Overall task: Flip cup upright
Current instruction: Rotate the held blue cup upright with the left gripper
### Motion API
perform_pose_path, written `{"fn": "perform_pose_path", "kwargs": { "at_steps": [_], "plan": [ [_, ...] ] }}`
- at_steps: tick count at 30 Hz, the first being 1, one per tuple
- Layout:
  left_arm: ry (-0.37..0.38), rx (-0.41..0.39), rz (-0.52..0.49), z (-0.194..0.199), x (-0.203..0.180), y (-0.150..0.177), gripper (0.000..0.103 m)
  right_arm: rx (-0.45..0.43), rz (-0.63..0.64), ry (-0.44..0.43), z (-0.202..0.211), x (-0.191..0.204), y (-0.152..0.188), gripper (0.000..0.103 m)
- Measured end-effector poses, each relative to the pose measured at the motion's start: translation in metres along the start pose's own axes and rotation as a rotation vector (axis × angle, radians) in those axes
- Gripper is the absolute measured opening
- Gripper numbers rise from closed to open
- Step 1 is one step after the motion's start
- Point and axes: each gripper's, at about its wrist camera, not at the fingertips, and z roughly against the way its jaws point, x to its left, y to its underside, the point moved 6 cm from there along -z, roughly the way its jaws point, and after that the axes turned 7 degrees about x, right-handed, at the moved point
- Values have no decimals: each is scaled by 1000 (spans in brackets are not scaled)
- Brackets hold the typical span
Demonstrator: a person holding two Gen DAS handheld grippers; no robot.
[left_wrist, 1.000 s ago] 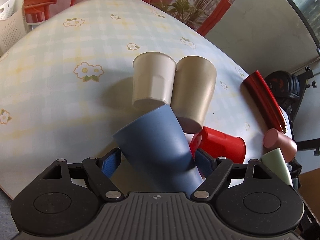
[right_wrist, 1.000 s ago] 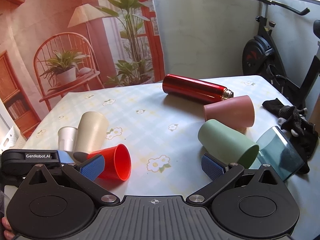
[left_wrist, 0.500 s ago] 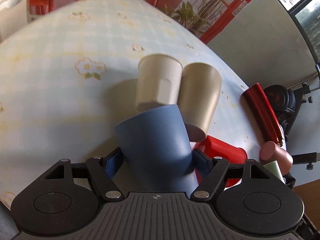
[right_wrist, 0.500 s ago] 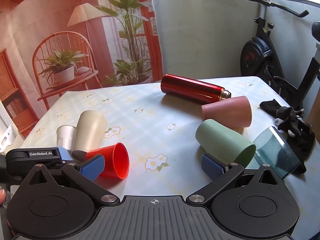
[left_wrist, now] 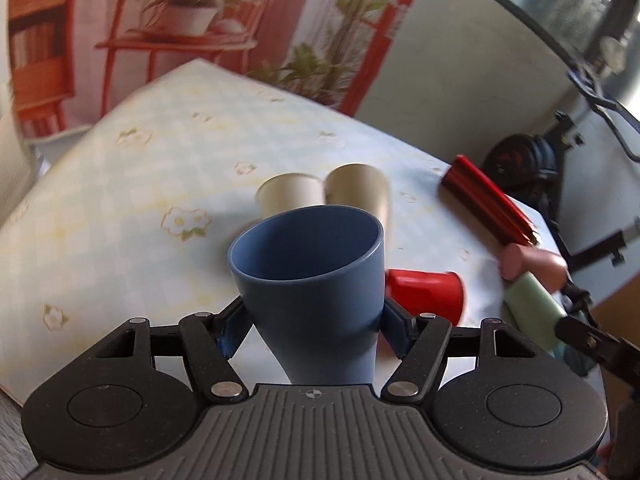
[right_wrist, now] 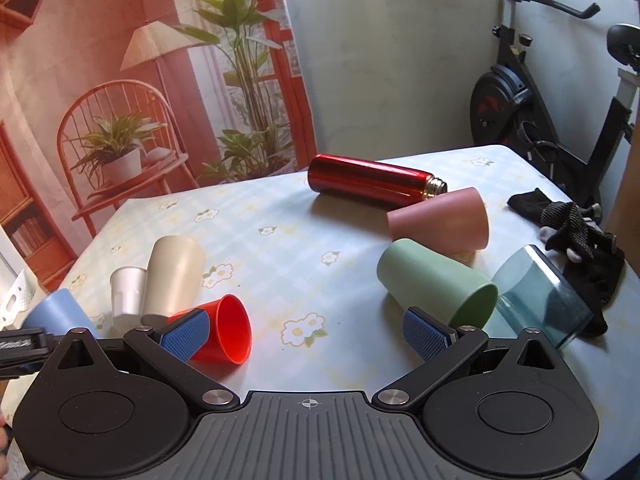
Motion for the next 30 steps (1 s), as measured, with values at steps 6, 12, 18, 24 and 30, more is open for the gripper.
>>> {"fn": "perform_pose_path", "kwargs": {
  "at_steps": [6, 12, 18, 24, 30],
  "plan": [
    [78, 1, -214, 14, -44, -1, 71, -18, -31, 29, 11, -20, 0, 102],
    [235, 194, -384, -15, -107, 10, 71, -45, -100, 86, 23, -58, 1, 102],
    [264, 304, -435, -69, -149, 19, 71, -67, -145, 136, 34, -93, 2, 102],
    [258, 331, -481, -105, -180, 26, 71, -69, -159, 161, 37, -111, 4, 102],
    [265, 375, -442, -131, -197, 24, 70, -60, -168, 165, 35, -117, 6, 102]
  ]
}}
